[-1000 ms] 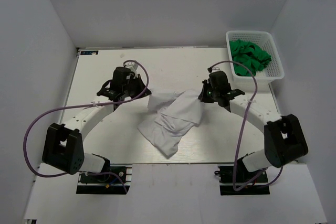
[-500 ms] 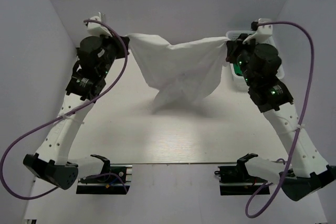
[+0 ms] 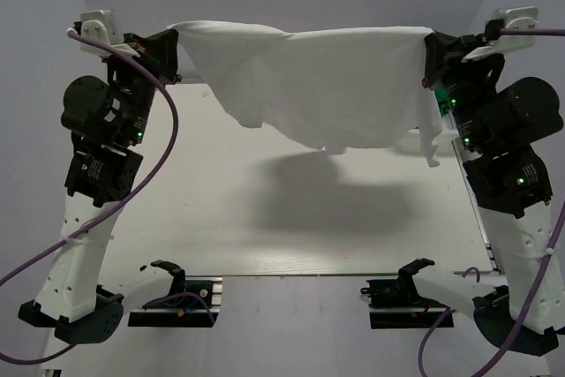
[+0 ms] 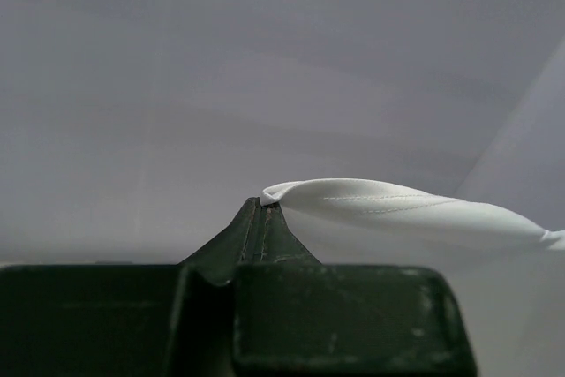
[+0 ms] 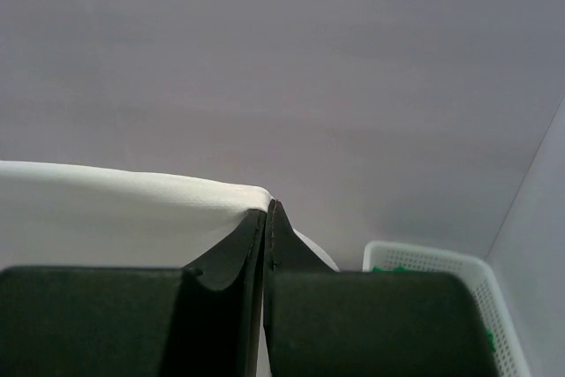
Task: Fold and stack the t-shirts
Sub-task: Flatten out the tshirt
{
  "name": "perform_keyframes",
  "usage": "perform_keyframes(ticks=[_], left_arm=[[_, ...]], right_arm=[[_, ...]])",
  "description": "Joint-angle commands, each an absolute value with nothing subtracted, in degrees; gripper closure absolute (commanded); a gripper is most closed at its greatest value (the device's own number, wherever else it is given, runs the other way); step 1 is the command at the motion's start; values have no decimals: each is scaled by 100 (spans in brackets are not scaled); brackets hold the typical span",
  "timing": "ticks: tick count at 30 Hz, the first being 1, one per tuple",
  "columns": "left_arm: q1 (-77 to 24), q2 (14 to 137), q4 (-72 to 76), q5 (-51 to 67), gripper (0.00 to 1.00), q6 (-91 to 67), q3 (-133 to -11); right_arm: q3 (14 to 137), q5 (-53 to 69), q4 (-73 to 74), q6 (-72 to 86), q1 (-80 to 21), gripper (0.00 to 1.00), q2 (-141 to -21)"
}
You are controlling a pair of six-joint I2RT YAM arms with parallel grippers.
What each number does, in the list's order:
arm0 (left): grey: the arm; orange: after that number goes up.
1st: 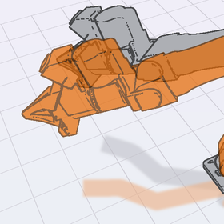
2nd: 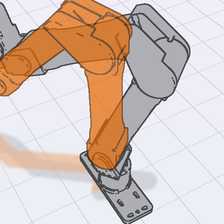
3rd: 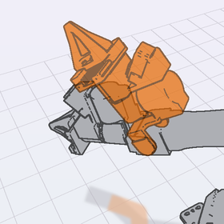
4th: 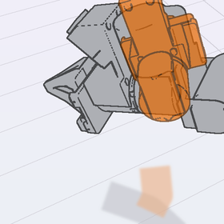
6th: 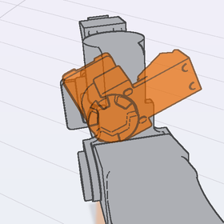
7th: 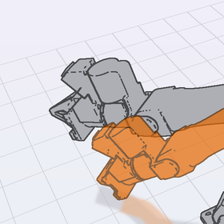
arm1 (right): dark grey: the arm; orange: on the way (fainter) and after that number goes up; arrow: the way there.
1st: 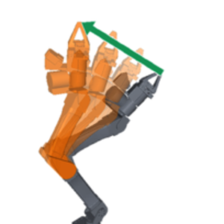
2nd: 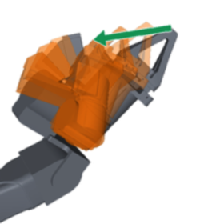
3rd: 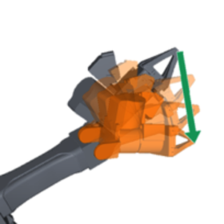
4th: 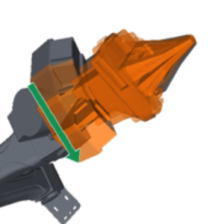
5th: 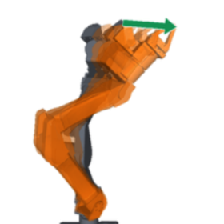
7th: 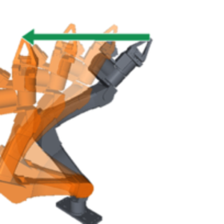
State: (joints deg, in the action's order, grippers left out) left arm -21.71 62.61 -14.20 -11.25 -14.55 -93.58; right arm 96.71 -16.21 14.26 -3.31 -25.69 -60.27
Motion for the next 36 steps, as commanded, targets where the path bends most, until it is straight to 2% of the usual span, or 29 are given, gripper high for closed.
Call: perform_keyframes(ticks=[1, 6, 12, 18, 25, 30, 36], left_arm=[[-2162, 6012, -1283, -1187, 100, -1029, -9764], [-2110, 5696, -1178, -916, 100, -836, -10080], [-2109, 5397, -1327, -371, 100, -782, -10529], [-2057, 4975, -1389, -79, 100, -852, -10231], [-2057, 4702, -1319, -202, 100, -1036, -9643], [-2057, 4447, -660, -553, 100, -1432, -8334], [-2057, 5254, -685, -1422, 100, -1880, -7515]], right_arm=[[10142, -1495, 1449, -756, -2566, 100, -5792], [10266, -845, 1687, -800, -2575, 100, -5398], [10108, 631, 1872, -598, -2558, 100, -4975], [9071, 1493, 1064, -159, -2558, 100, -4299], [7807, 1336, 422, 219, -2558, 100, -3955], [6761, 284, 79, 632, -2558, 100, -4069], [5760, -404, -272, 1037, -2558, 100, -4700]])
